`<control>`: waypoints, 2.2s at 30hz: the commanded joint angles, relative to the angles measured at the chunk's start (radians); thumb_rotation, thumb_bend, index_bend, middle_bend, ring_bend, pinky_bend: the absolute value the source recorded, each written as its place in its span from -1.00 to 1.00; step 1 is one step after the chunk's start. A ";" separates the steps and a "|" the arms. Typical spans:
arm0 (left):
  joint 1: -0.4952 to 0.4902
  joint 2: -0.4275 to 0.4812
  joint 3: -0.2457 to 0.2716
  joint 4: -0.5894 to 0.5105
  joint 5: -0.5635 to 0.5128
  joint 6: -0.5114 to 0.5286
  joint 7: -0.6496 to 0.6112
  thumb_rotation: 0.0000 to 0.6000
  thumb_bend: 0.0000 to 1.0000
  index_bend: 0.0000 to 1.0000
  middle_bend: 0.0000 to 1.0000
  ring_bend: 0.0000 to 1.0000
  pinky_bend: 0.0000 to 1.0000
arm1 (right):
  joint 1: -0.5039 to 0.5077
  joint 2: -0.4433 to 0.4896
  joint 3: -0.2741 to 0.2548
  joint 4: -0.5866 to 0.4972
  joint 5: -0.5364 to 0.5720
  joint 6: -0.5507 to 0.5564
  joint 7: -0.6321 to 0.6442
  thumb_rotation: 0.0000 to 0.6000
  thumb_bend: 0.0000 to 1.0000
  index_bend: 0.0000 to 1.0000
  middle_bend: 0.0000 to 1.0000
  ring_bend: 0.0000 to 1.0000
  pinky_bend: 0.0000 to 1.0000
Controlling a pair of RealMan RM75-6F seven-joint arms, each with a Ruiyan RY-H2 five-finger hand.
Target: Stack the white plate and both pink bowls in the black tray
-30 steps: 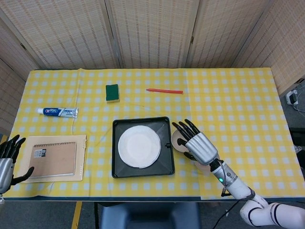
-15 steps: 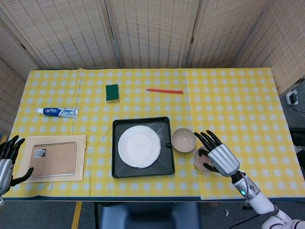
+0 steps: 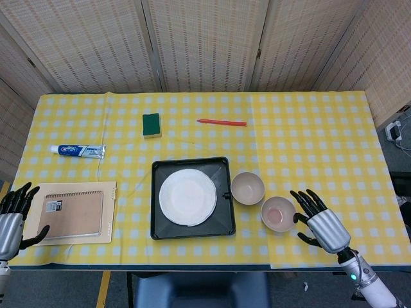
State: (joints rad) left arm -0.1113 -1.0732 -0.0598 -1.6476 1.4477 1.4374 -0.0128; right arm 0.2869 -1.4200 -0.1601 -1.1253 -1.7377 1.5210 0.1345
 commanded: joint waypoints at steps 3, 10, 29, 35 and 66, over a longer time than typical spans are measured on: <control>0.003 0.002 -0.001 0.000 -0.002 0.006 -0.001 1.00 -0.36 -1.00 -1.00 -1.00 -1.00 | -0.016 -0.056 0.006 0.079 0.010 -0.031 0.058 1.00 -0.50 0.04 -1.00 -1.00 -1.00; 0.000 0.004 -0.002 0.003 -0.007 -0.001 -0.008 1.00 -0.36 -1.00 -1.00 -1.00 -1.00 | -0.005 -0.098 0.023 0.141 0.012 -0.063 0.082 1.00 -0.28 0.04 -1.00 -1.00 -1.00; 0.000 0.005 0.000 0.005 -0.003 0.001 -0.009 1.00 -0.36 -1.00 -1.00 -1.00 -1.00 | 0.028 -0.138 0.028 0.198 -0.011 -0.115 0.076 1.00 -0.16 0.07 -0.98 -1.00 -1.00; 0.004 0.007 -0.001 0.006 0.000 0.011 -0.016 1.00 -0.36 -1.00 -1.00 -1.00 -1.00 | 0.030 -0.157 0.035 0.212 -0.009 -0.114 0.082 1.00 -0.01 0.22 -0.91 -1.00 -1.00; -0.014 0.005 0.002 0.001 -0.017 -0.035 -0.008 1.00 -0.36 -1.00 -1.00 -1.00 -1.00 | 0.170 -0.009 0.131 -0.240 -0.108 -0.117 -0.128 1.00 0.06 0.28 -0.88 -0.96 -1.00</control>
State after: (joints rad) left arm -0.1255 -1.0683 -0.0578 -1.6464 1.4312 1.4029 -0.0199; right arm 0.3996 -1.4435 -0.0581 -1.2904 -1.8374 1.4824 0.0760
